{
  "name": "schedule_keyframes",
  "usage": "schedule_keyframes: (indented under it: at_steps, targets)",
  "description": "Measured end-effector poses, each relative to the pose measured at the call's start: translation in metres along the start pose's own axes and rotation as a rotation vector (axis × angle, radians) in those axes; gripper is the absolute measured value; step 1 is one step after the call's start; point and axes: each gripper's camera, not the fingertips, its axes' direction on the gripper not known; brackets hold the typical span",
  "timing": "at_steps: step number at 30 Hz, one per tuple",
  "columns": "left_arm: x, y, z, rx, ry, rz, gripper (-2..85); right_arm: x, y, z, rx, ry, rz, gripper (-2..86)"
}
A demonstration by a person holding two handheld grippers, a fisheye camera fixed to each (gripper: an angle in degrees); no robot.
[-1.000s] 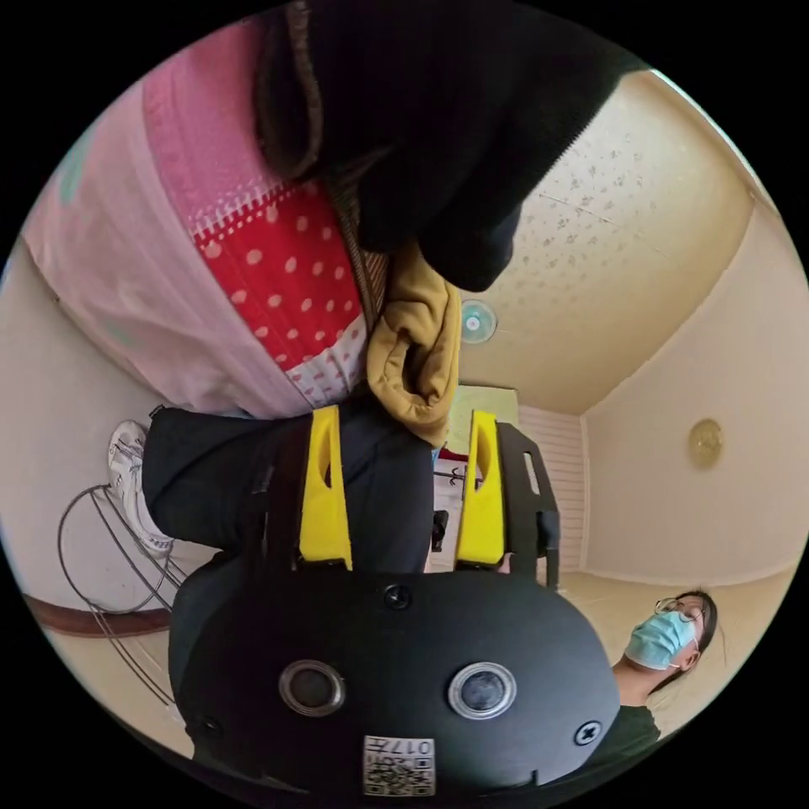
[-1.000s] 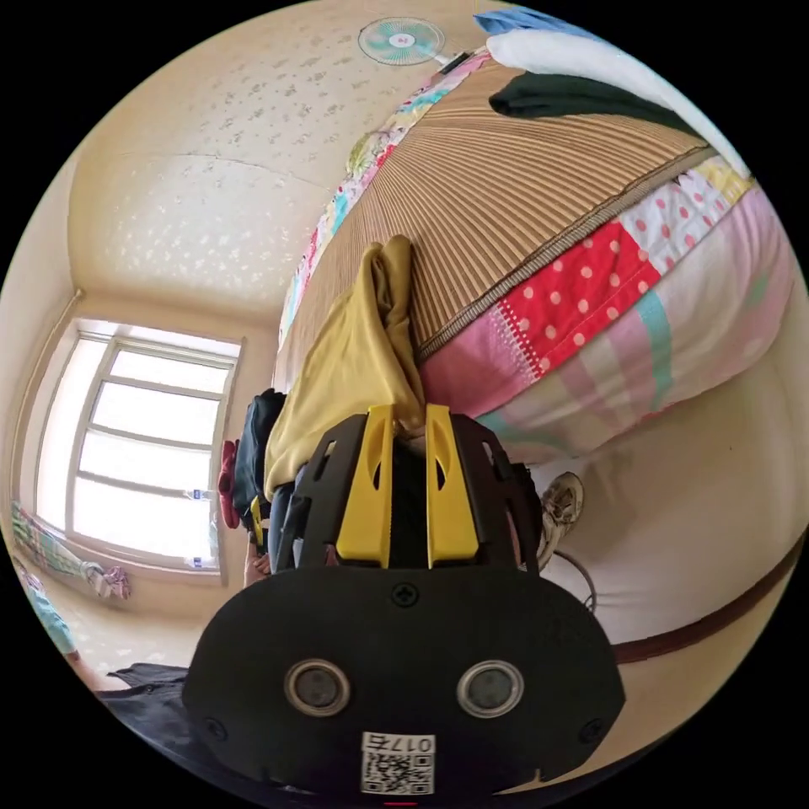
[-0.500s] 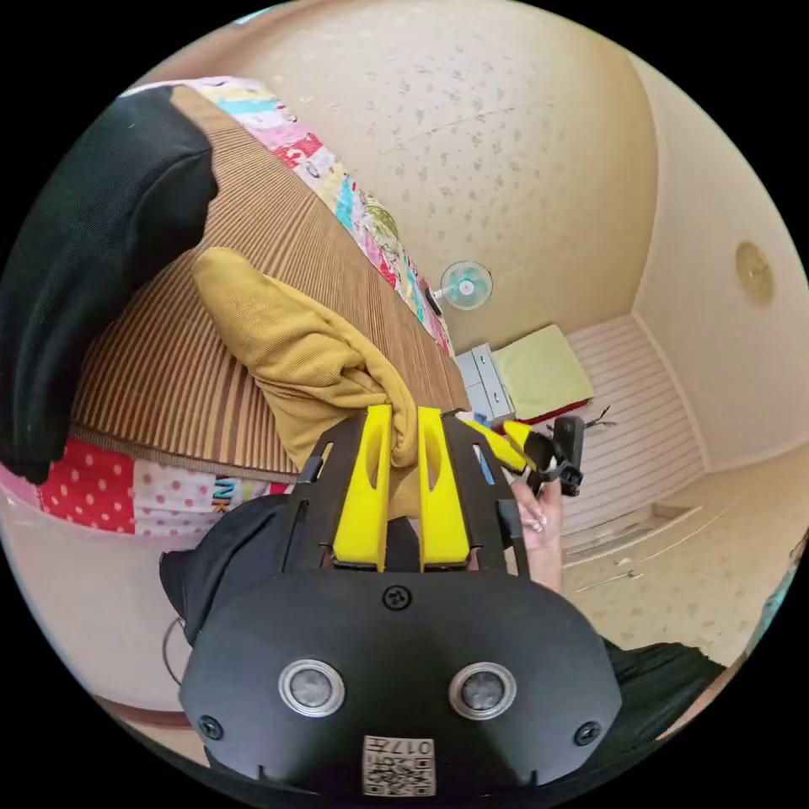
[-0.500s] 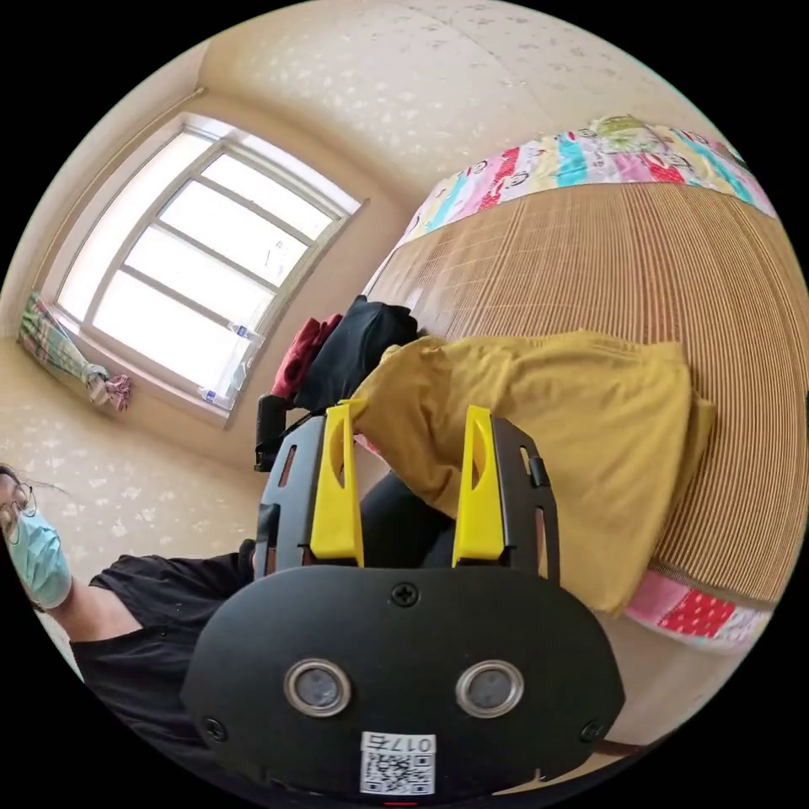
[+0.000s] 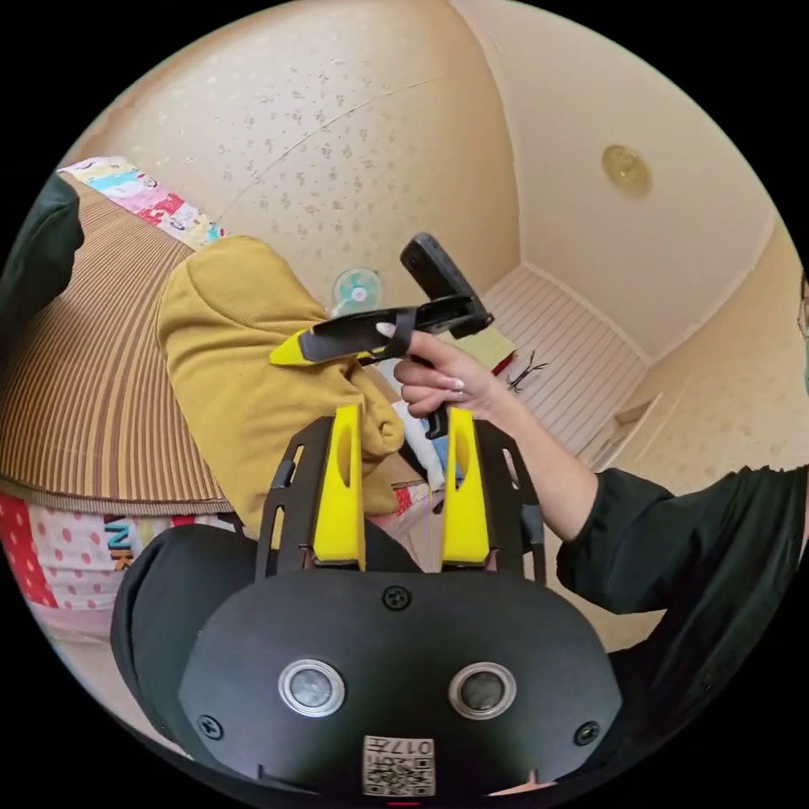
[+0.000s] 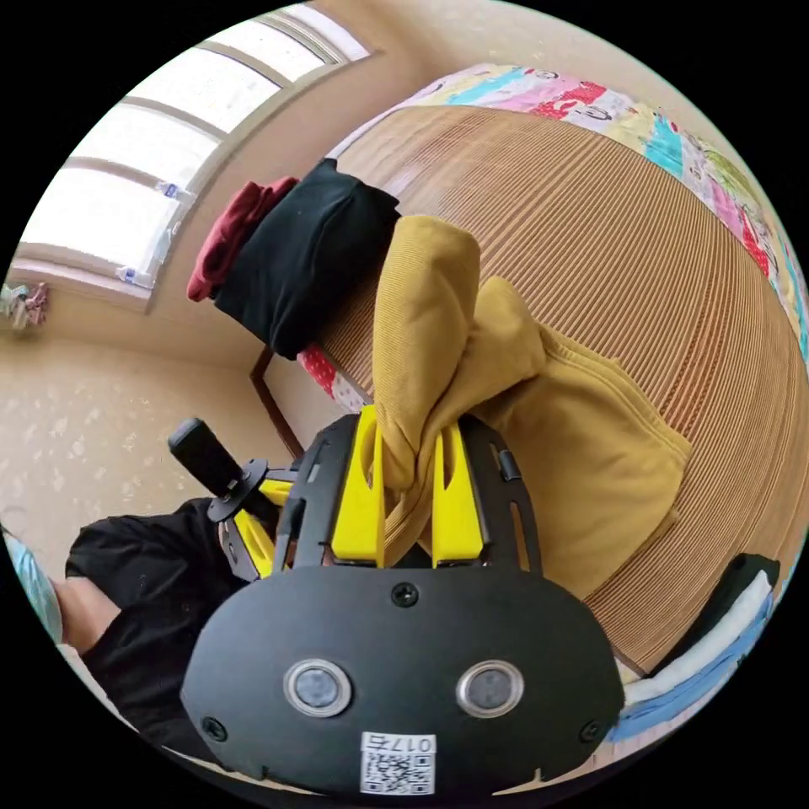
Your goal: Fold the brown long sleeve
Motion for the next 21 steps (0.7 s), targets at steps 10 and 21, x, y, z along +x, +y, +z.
schedule_keyframes:
  at_steps: [10, 21]
  targets:
    - [-0.034, 0.008, -0.004, -0.035, 0.026, -0.087, 14.8, 0.171, 0.229, -0.037, 0.368, -0.099, 0.297, 8.6]
    - [-0.073, -0.015, 0.032, -0.299, -0.131, -0.294, 19.4, 0.207, 0.387, -0.004, 0.828, -0.506, 0.633, 16.0]
